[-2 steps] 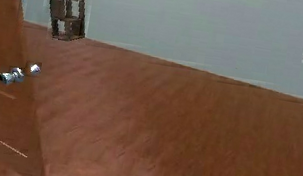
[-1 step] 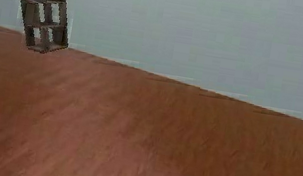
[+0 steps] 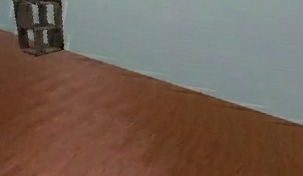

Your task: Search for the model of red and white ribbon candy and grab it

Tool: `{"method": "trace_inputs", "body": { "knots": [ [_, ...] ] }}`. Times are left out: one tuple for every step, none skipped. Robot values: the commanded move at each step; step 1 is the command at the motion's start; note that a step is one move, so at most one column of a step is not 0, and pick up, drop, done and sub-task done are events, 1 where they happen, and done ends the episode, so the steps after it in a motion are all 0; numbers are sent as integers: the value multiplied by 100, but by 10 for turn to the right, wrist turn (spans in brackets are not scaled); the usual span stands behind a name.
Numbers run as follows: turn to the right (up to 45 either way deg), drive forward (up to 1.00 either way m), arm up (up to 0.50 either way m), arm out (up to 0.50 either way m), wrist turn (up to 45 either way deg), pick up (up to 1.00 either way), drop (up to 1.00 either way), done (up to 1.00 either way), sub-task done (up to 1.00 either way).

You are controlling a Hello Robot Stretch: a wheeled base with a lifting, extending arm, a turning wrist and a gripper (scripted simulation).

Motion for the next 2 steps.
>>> {"method": "trace_inputs", "body": {
  "knots": [
    [-210, 0, 0, 0, 0, 0, 0, 0, 0],
    [0, 20, 0, 0, 0, 0, 0, 0, 0]
  ]
}}
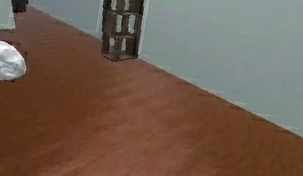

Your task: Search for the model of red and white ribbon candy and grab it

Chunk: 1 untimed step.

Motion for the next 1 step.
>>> {"method": "trace_inputs", "body": {
  "knots": [
    [-270, 0, 0, 0, 0, 0, 0, 0, 0]
  ]
}}
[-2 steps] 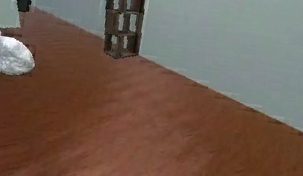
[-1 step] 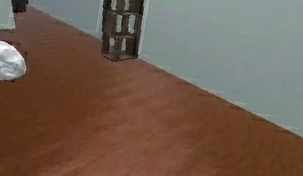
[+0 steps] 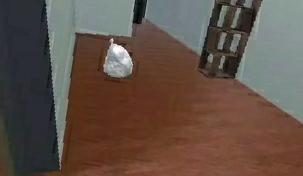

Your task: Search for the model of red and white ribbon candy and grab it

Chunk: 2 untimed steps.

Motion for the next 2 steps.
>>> {"method": "trace_inputs", "body": {
  "knots": [
    [0, 100, 0, 0, 0, 0, 0, 0, 0],
    [0, 100, 0, 0, 0, 0, 0, 0, 0]
  ]
}}
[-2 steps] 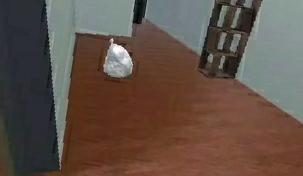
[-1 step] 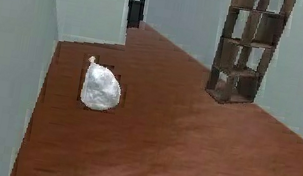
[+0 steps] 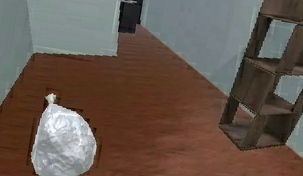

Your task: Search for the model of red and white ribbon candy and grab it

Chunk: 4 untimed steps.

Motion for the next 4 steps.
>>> {"method": "trace_inputs", "body": {
  "knots": [
    [-30, 0, 0, 0, 0, 0, 0, 0, 0],
    [0, 100, 0, 0, 0, 0, 0, 0, 0],
    [-60, 0, 0, 0, 0, 0, 0, 0, 0],
    [0, 15, 0, 0, 0, 0, 0, 0, 0]
  ]
}}
